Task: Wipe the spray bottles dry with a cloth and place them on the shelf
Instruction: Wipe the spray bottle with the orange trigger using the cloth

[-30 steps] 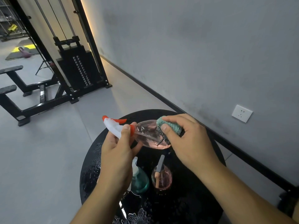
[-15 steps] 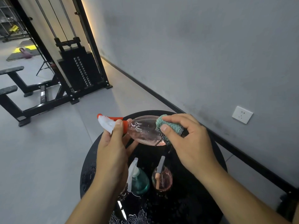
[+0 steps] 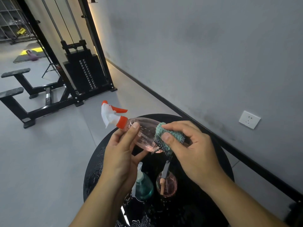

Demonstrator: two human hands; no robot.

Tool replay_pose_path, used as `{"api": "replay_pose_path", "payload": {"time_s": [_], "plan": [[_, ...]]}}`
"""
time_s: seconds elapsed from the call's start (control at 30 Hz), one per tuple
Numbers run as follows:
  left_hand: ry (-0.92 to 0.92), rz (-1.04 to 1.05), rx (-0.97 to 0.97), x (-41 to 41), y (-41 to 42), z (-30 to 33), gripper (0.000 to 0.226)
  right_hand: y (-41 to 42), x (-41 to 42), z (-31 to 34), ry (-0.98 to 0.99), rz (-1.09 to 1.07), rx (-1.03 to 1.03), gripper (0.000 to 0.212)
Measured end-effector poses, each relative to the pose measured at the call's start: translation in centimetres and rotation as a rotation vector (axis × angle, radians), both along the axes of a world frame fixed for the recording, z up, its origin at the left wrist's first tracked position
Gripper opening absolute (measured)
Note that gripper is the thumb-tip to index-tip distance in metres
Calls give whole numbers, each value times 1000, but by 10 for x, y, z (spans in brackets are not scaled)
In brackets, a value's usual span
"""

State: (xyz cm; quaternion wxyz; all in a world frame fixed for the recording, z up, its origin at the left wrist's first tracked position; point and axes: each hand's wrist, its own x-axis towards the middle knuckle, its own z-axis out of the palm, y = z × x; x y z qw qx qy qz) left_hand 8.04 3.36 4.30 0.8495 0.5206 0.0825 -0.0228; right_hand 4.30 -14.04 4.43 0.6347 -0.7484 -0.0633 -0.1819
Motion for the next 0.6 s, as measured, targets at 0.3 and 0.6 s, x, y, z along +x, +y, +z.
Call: {"api": "replay_pose_path", "payload": {"time_s": [0.3, 0.6], "plan": [[40, 26, -63, 4, 3, 2, 46, -10, 5, 1, 7, -73, 10, 22], [132, -109, -125, 9, 13, 4, 53, -19, 8, 1, 20, -153, -55, 21]]}}
